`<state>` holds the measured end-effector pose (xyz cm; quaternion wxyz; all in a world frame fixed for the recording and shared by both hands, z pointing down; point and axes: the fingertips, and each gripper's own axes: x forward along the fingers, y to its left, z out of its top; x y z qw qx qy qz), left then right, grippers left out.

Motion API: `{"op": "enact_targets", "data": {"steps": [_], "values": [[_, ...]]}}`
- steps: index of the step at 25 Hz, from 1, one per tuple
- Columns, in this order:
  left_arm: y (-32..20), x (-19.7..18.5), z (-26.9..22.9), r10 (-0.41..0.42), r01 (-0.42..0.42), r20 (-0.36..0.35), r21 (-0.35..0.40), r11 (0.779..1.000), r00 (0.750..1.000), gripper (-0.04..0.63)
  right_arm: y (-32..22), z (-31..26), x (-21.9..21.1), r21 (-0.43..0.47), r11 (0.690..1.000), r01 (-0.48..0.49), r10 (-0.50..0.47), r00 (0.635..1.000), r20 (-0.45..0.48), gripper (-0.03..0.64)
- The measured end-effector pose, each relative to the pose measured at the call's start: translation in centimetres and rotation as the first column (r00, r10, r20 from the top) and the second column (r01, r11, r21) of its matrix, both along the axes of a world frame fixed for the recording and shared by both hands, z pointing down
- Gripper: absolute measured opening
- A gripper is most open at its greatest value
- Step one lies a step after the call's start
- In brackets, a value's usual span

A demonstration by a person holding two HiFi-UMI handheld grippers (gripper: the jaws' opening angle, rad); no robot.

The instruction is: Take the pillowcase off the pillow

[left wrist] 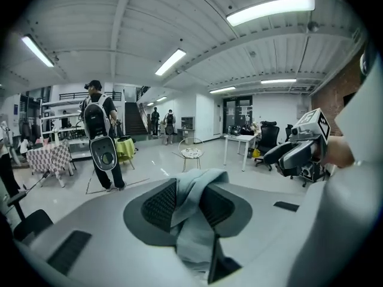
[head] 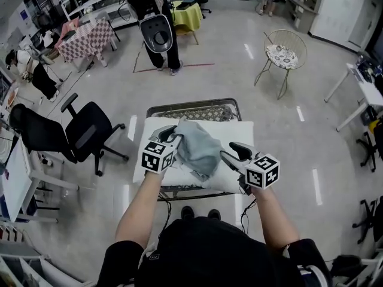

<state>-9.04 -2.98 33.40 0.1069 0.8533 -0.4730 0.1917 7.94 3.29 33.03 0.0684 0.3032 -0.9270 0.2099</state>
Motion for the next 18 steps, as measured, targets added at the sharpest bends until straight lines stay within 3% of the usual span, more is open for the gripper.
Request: {"op": "enact_targets", "data": {"steps": [4, 9, 18], "values": [[0.9, -1.1, -2.5, -0.05, 0.051, -0.011, 0.039, 0.998, 0.999, 0.095, 0.0, -2.0, -0.5, 0.052, 0.998, 0.038, -0.039, 0.999, 0.018, 0.188], [2.0, -2.6, -4.1, -0.098, 0.098, 0.014, 0.008, 0.995, 0.995, 0.095, 0.3, -4.2, 0.5, 0.11, 0.992, 0.064, -0.066, 0.998, 0.018, 0.164], [3.8, -6.4, -6.4, -0.123, 0.121, 0.054, 0.038, 0.992, 0.991, 0.074, 1.0, -4.4, 0.8, 0.097, 0.994, 0.049, -0.053, 0.998, 0.032, 0.16]]}}
